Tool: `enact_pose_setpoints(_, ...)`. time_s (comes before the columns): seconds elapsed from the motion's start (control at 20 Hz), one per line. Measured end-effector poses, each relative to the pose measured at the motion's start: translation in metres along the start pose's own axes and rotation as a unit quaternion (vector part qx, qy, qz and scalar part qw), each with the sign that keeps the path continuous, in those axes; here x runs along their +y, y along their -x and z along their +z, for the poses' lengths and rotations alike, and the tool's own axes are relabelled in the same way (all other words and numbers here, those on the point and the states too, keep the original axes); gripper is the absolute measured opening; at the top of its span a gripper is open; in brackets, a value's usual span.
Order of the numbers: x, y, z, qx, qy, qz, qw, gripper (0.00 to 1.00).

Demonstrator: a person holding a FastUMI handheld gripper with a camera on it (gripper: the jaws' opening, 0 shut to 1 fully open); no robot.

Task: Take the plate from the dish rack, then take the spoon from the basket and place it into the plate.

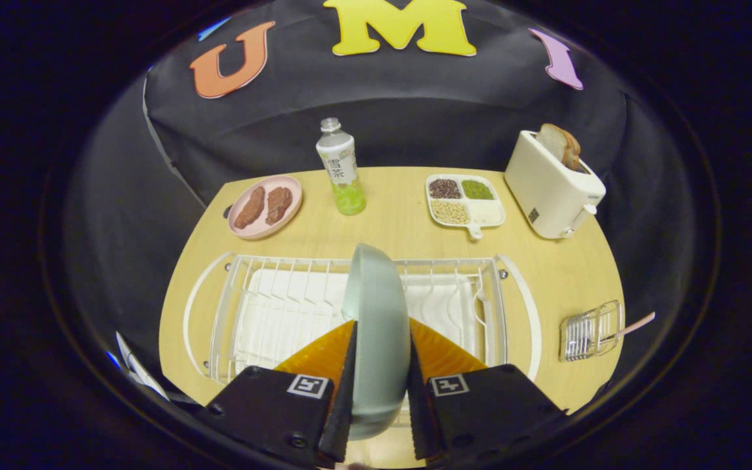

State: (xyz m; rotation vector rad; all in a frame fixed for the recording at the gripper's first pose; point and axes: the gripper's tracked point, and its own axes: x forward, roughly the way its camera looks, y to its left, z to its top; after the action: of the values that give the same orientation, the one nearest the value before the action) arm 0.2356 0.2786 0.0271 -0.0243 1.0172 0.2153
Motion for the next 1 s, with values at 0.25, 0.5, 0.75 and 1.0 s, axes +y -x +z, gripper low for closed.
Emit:
enact_pose_setpoints(0.25, -0.01, 0.014, -0.002, 0.002, -0.001, -0.04, 0.999, 0.37)
enact_pose_setpoints(0.5, -0.019, 0.019, 0.002, 0.004, 0.006, -0.085, 0.996, 0.36)
enact_pose_setpoints(0.75, -0.011, 0.031, 0.006, -0.001, 0.043, -0.118, 0.992, 0.35)
enact_pose_setpoints(1.0, -0.01, 0.058, 0.018, -0.039, 0.089, -0.142, 0.985, 0.3)
